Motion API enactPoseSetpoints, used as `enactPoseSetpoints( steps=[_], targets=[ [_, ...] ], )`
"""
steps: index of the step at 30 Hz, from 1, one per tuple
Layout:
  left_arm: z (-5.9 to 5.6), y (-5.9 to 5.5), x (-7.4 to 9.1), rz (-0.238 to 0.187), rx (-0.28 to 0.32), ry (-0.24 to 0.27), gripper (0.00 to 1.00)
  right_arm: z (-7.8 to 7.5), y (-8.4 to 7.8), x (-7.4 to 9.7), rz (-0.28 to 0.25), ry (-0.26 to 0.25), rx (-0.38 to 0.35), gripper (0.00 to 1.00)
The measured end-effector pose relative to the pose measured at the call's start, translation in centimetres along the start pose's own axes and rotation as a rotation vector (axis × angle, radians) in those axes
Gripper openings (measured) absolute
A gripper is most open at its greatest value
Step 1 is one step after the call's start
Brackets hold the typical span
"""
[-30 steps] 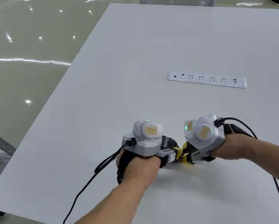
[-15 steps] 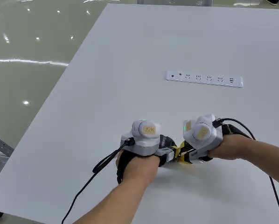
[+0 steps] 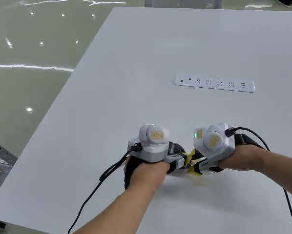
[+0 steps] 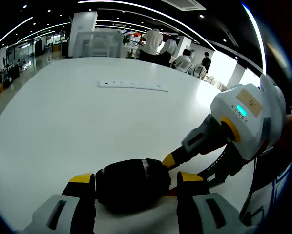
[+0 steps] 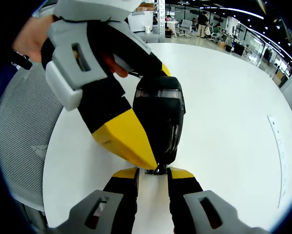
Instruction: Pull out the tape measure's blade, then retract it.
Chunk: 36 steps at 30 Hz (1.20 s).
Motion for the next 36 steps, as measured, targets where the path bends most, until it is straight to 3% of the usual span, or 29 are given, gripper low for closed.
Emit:
enactPoseSetpoints(
  steps=[8, 20, 36],
  targets=[
    [0.2, -0.8, 0.9, 0.030, -0.027, -0.011, 0.67, -0.2, -0.5, 0.4, -0.025, -0.037, -0.075, 0.34],
    [-0.2, -1.3, 2.2, 0.035, -0.093, -0.052, 0.73, -0.1, -0.3, 2.8, -0.151, -0.073, -0.224, 0.40],
    [-0.8, -1.8, 5.4, 0.039, -0.198, -0.086, 0.78, 2.5, -1.0, 7.2, -0.307, -0.178, -0.382, 0.55]
  ],
)
Point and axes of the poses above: the centre of the closed fingertips' face, and the gripper's own axes: x roughly backward along the fingers, z roughly to its left, y roughly out of its top, the point moved 2 cm from there along x, roughly backward along the fingers, and after that the axes turned 14 degrees about -x, right-handed, at the moved point
